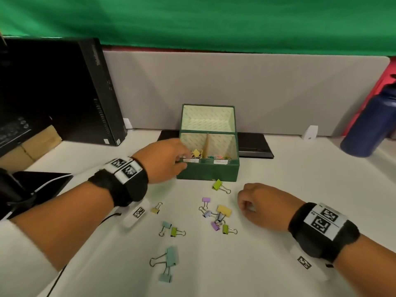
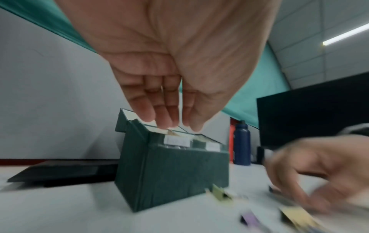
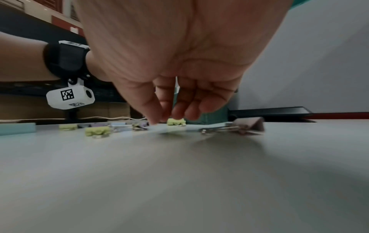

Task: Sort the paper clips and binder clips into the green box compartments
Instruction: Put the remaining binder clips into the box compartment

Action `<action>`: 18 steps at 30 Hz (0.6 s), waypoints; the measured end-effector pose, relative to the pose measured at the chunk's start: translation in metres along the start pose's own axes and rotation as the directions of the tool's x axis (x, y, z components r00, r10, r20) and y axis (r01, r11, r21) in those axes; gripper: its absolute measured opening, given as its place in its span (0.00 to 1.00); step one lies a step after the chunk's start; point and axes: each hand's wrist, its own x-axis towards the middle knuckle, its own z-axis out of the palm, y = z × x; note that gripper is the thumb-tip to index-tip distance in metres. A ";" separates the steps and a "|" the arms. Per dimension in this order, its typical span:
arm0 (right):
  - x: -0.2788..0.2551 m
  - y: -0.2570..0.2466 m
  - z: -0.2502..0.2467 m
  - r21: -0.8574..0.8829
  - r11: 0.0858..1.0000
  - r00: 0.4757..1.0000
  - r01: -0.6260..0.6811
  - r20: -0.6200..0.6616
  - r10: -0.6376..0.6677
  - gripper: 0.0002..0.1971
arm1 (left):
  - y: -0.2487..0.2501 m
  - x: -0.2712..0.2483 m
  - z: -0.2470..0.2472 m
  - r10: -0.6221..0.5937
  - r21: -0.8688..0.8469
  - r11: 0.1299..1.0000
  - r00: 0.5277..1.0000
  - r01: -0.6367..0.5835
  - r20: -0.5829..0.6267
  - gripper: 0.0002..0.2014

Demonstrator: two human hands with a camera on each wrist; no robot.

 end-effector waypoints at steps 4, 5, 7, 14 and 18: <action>0.002 -0.018 -0.005 0.054 0.997 0.998 0.062 0.019 -0.063 0.08 | 0.006 -0.050 0.016 0.075 0.098 0.988 0.922 -0.121 0.380 0.17; 0.001 -0.022 -0.006 0.068 0.996 0.996 0.060 0.067 -0.065 0.10 | 0.007 -0.059 0.021 0.084 0.101 0.985 0.893 -0.143 0.442 0.19; -0.001 -0.031 -0.008 0.095 0.992 0.985 0.078 0.148 -0.091 0.15 | 0.007 -0.069 0.031 0.085 0.095 0.984 0.863 -0.151 0.498 0.20; 0.001 -0.051 0.000 0.051 0.982 0.974 0.181 0.131 -0.186 0.15 | 0.002 -0.075 0.043 -0.008 0.052 0.998 0.889 -0.018 0.458 0.08; 0.000 -0.051 0.002 0.091 0.979 0.980 0.182 0.068 -0.188 0.13 | 0.001 -0.075 0.036 -0.011 -0.034 0.999 0.906 0.028 0.424 0.03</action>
